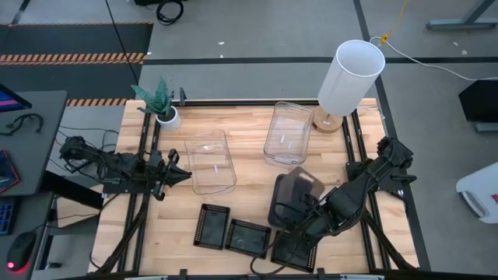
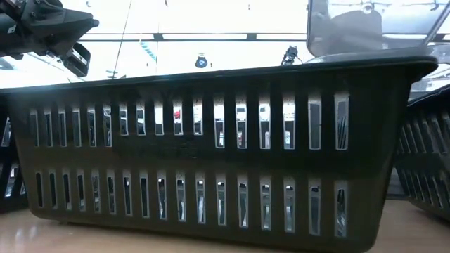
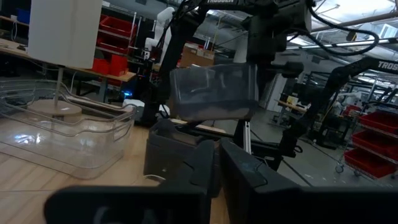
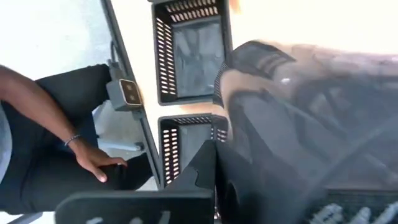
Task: Stack baskets by color
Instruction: Stack the right transparent black bin on top of the left transparent black bin
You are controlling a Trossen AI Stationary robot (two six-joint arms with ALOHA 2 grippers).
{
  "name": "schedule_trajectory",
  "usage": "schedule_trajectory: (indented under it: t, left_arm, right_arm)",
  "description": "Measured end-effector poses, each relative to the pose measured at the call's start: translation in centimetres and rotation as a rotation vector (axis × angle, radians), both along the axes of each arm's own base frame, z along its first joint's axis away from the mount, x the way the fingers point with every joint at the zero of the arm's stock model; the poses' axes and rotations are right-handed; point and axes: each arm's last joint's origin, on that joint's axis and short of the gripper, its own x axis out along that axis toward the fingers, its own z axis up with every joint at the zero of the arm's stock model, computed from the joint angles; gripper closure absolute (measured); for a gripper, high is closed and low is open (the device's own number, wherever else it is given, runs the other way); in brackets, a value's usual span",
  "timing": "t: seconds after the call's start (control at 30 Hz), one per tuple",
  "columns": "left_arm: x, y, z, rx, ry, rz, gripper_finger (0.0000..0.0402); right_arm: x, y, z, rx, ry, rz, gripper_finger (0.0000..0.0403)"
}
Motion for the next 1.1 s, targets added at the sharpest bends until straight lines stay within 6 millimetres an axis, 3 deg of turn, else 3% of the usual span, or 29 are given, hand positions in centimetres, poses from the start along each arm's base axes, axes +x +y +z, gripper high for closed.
schedule_trajectory:
  t: [0.43,1.1]
  left_arm:
    - [0.0,0.0,0.0,0.000,0.000,0.000,0.0372]
    - [0.0,0.0,0.0,0.000,0.000,0.000,0.0371]
  right_arm:
    - [2.2,-1.9,-1.1,-0.018,-0.033,0.051,0.0398]
    - [2.1,-2.8,-7.1,-0.007,0.128,0.053,0.0398]
